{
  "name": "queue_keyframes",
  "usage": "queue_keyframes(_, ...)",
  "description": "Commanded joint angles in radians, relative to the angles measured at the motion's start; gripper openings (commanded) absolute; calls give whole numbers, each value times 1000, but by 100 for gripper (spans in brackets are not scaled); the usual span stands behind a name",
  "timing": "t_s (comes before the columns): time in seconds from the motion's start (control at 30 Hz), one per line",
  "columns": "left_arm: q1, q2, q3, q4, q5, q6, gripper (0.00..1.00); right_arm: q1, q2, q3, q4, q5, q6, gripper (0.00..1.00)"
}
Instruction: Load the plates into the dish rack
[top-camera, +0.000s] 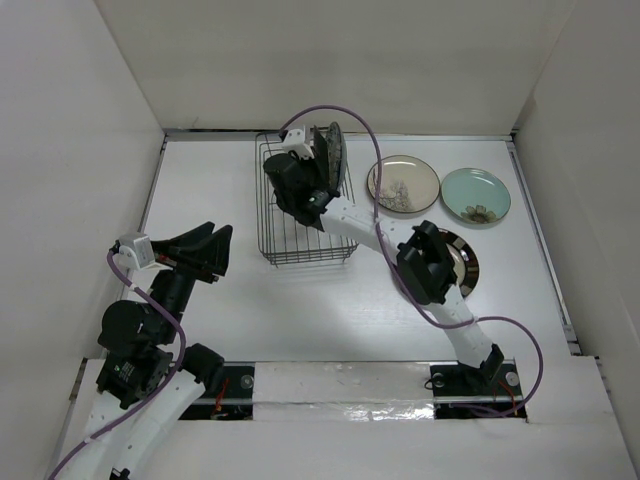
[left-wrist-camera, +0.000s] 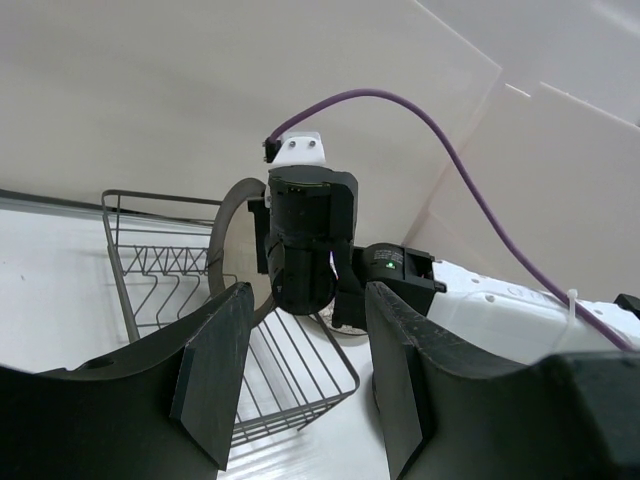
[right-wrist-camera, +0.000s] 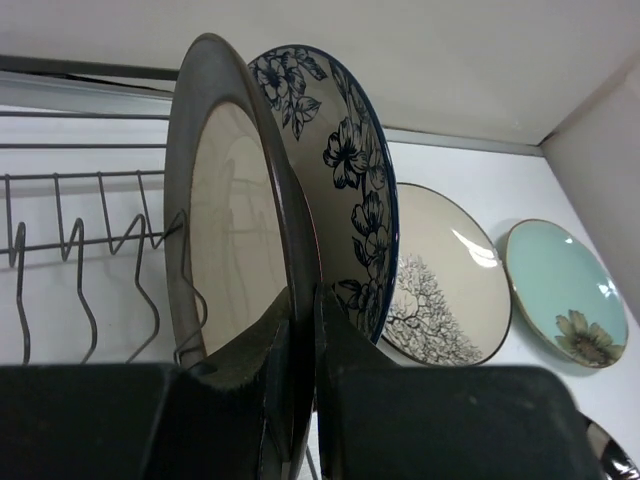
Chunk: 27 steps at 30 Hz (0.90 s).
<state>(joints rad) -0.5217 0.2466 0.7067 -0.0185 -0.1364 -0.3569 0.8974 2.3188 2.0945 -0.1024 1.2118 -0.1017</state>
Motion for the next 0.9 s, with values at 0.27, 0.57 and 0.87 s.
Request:
queue_keyframes(0.27,-4,8,-4,55,8,-8,45,-5,-146,-137,-100,-127,284,0)
queue_keyframes(0.57,-4,26,-9,66,27,-17,45,-23,-292,-315,-66,-241,301,40)
queue_keyframes(0.87,-4,34,-7,68,23,-14,45,-32,-482,-395,-16,-461,303,74)
